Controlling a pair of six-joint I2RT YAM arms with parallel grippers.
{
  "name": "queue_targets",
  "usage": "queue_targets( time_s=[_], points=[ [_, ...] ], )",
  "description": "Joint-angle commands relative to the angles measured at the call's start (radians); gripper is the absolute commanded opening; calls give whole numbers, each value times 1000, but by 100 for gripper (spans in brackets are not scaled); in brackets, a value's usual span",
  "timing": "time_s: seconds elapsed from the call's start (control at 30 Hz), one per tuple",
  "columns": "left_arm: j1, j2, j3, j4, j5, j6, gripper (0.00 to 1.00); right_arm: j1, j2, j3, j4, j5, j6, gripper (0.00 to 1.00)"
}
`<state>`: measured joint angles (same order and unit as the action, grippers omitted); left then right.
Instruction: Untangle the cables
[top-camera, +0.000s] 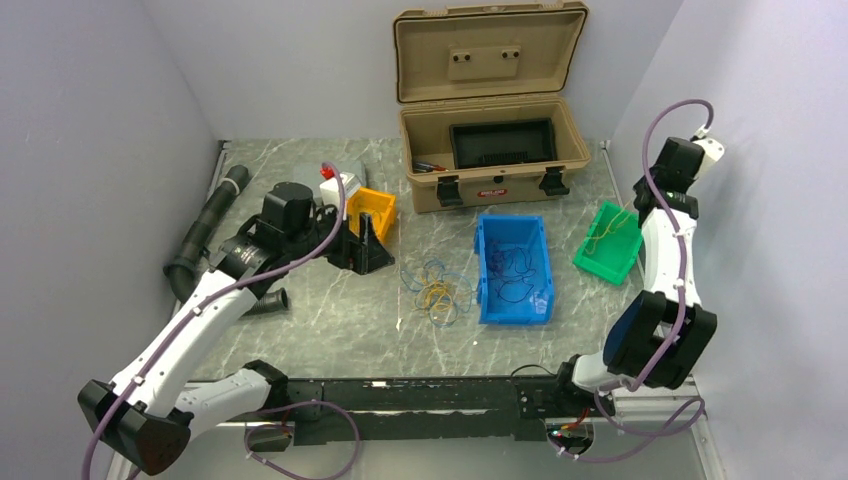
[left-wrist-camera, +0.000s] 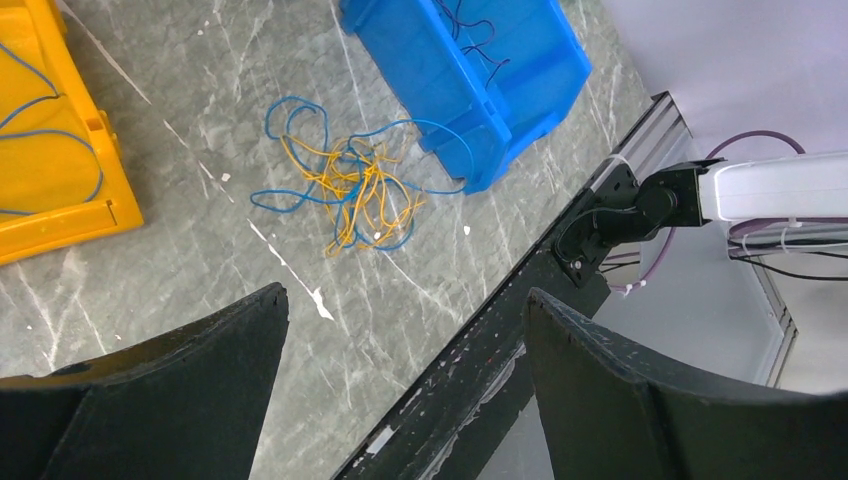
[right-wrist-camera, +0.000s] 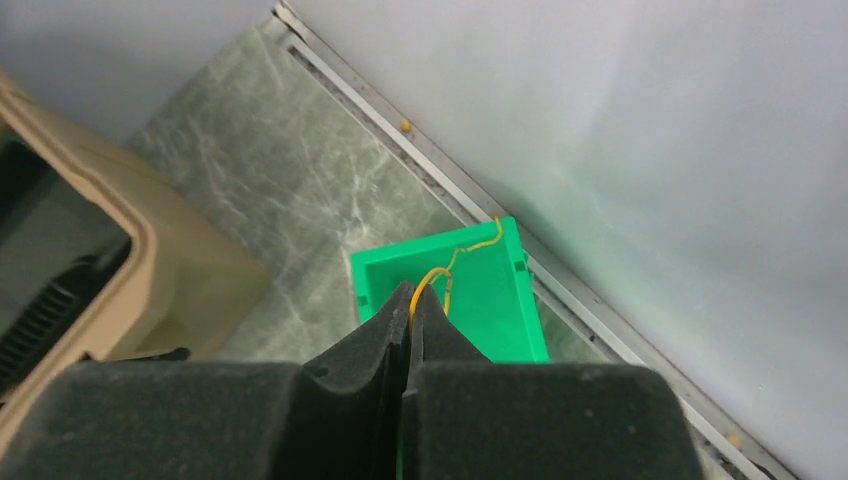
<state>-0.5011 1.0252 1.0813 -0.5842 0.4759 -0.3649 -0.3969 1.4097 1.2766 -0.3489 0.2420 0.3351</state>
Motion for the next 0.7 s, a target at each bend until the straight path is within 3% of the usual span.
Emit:
queue_targets(
  time_s=[0.0,0.2,0.37,0.67],
  points=[
    [-28,24,59,-17,-43,-26,89,16,33,-20,46,147,-41,2],
    [-67,59,98,-32,-75,-28,89,18,111,-26,9,341,-28,0],
    [-89,87,105,-26,-81,-32,89,56,104,-135,123,392,-88,1],
    [-112,90,106,-24,-104,-30,89,79,277,-177,139,259,-43,0]
  ],
)
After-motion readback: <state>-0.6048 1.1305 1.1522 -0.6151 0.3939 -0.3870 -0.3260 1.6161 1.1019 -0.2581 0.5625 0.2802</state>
